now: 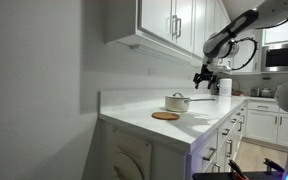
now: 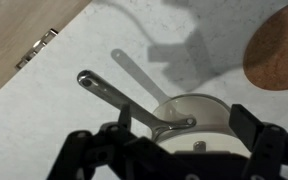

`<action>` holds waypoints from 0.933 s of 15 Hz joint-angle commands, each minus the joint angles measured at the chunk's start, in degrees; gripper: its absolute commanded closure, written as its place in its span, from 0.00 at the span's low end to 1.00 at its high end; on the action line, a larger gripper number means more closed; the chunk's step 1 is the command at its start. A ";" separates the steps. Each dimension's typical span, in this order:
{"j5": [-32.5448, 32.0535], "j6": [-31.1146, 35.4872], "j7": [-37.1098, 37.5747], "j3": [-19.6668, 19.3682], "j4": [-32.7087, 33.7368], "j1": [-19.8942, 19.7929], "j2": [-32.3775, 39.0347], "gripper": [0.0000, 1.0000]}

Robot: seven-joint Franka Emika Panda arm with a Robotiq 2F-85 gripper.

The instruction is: Remove the lid from the white pot

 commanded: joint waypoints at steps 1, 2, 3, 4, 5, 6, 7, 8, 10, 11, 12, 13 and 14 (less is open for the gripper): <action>-1.35 4.21 -1.96 0.14 1.85 0.98 4.44 0.00; -1.50 4.87 -2.02 0.29 2.27 1.20 5.25 0.00; -2.00 5.34 -2.01 0.44 2.89 1.36 6.12 0.00; -2.62 5.68 -2.02 0.59 3.62 1.59 6.94 0.00; -3.27 5.99 -1.90 0.82 4.30 1.74 7.66 0.00; -3.92 6.16 -1.82 1.05 5.22 1.86 8.41 0.00; -4.55 6.16 -1.72 1.24 6.04 1.98 8.99 0.00; -5.26 6.30 -1.63 1.38 6.99 2.04 9.66 0.00; -6.10 6.84 -1.61 1.60 8.80 2.10 11.04 0.00; -6.38 7.21 -1.67 1.62 9.69 2.16 11.83 0.00; -6.82 7.79 -1.60 1.60 10.68 2.16 12.82 0.00; -7.13 8.41 -1.67 1.57 11.67 2.18 13.86 0.00; -7.23 8.90 -1.79 1.52 12.61 2.27 14.81 0.00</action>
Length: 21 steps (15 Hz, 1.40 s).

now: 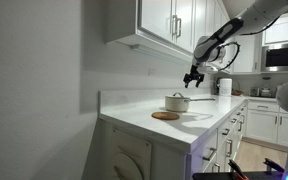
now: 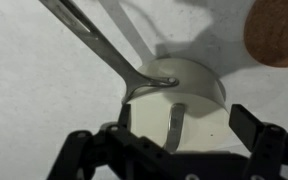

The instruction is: Remove the lid from the white pot

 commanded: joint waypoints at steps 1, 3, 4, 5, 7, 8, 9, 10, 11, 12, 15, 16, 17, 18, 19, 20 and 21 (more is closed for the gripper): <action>-1.14 2.50 -0.93 0.06 4.83 0.29 5.00 0.00; -1.32 3.90 -0.79 0.03 6.87 0.41 7.39 0.00; -1.43 4.45 -0.64 0.02 7.79 0.49 8.50 0.00; -1.63 4.83 -0.55 0.01 8.82 0.59 9.71 0.00; -2.40 5.98 -0.19 -0.10 10.63 0.76 12.07 0.00; -2.62 6.44 -0.19 -0.22 11.53 0.85 13.16 0.00; -3.58 7.18 0.27 -0.34 12.50 0.88 14.39 0.00; -4.07 7.65 0.22 -0.48 13.30 0.98 15.37 0.00; -4.90 8.10 0.56 -0.65 14.01 1.07 16.22 0.00; -5.47 8.76 0.56 -0.85 14.69 1.16 17.18 0.00; -8.37 10.23 1.75 -1.70 16.55 1.50 19.65 0.00; -8.87 10.53 1.71 -1.96 17.07 1.61 20.34 0.00; -9.35 10.79 1.82 -2.24 17.58 1.73 20.99 0.00; -9.48 10.83 1.79 -2.42 18.06 1.86 21.59 0.00; -9.09 10.59 1.47 -2.45 18.63 1.94 22.20 0.00; -8.82 10.16 1.55 -2.52 19.21 2.08 22.77 0.00; -8.07 9.74 1.34 -2.45 19.70 2.18 23.27 0.00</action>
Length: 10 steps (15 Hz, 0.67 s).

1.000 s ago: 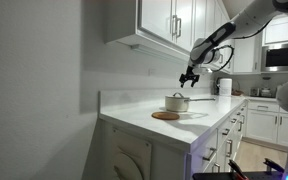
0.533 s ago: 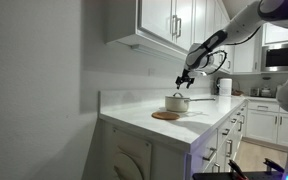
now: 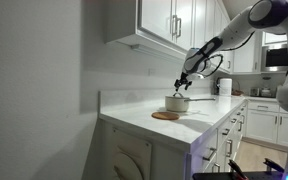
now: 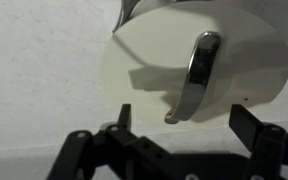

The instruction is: Remove the lid from the white pot

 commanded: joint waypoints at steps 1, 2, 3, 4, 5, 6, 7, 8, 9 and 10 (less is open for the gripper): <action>0.06 -0.46 1.23 -1.04 3.56 1.59 2.92 0.00; -0.10 -0.55 1.56 -1.23 4.09 1.89 3.42 0.00; -0.08 -0.83 1.72 -1.31 4.65 2.11 3.87 0.00; -0.36 -0.88 2.29 -1.56 5.28 2.39 4.37 0.00; -0.91 -1.33 3.20 -1.98 6.01 2.82 4.92 0.00; -1.05 -1.90 4.19 -2.34 6.84 3.25 5.48 0.00; -1.37 -2.32 4.97 -2.74 7.66 3.67 6.02 0.00; -1.82 -3.14 6.03 -3.21 8.51 4.19 6.47 0.00; -1.90 -4.10 6.47 -3.45 9.32 4.58 6.80 0.00; -2.83 -5.13 7.56 -4.01 10.21 5.22 7.01 0.00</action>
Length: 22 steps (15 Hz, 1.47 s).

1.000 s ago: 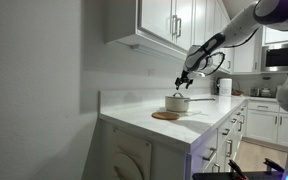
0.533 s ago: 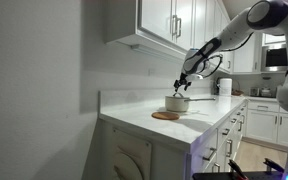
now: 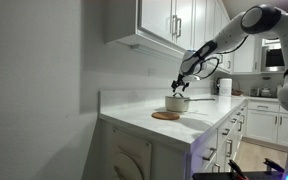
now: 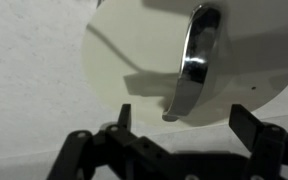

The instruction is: Remove the lid from the white pot

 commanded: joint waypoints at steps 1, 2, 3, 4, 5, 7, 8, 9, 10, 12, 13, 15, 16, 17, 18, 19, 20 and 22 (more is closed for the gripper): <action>-2.97 -5.35 4.66 -2.22 5.20 2.75 1.91 0.00; -4.21 -7.36 6.36 -2.82 6.27 3.47 2.11 0.00; -3.97 -8.80 6.21 -2.64 7.11 3.56 2.34 0.00; -4.44 -10.91 7.04 -2.78 8.15 3.90 2.44 0.00; -4.93 -12.83 7.76 -2.87 9.04 4.16 2.61 0.00; -4.30 -16.48 7.82 -2.47 10.82 4.04 3.17 0.00; -3.64 -18.09 7.61 -2.20 11.53 3.89 3.47 0.00; -3.10 -19.48 7.06 -1.97 12.22 3.74 3.83 0.00; -2.62 -20.59 6.75 -1.83 12.71 3.61 4.18 0.00; -1.62 -21.81 6.11 -1.60 13.36 3.30 4.98 0.00; -0.88 -22.12 5.67 -1.46 13.50 3.14 5.37 0.00; -0.01 -22.30 5.55 -1.45 13.76 3.10 6.14 0.00; 0.84 -21.85 5.01 -1.25 13.67 2.91 6.47 0.00; 1.38 -21.71 4.85 -1.23 13.65 2.89 6.77 0.00; 1.72 -21.68 4.89 -1.30 13.70 2.95 7.04 0.00; 2.00 -21.69 4.83 -1.32 13.81 2.97 7.27 0.00; 2.08 -21.58 4.78 -1.36 13.93 2.99 7.45 0.08; 1.98 -21.37 4.90 -1.48 14.07 3.09 7.58 0.34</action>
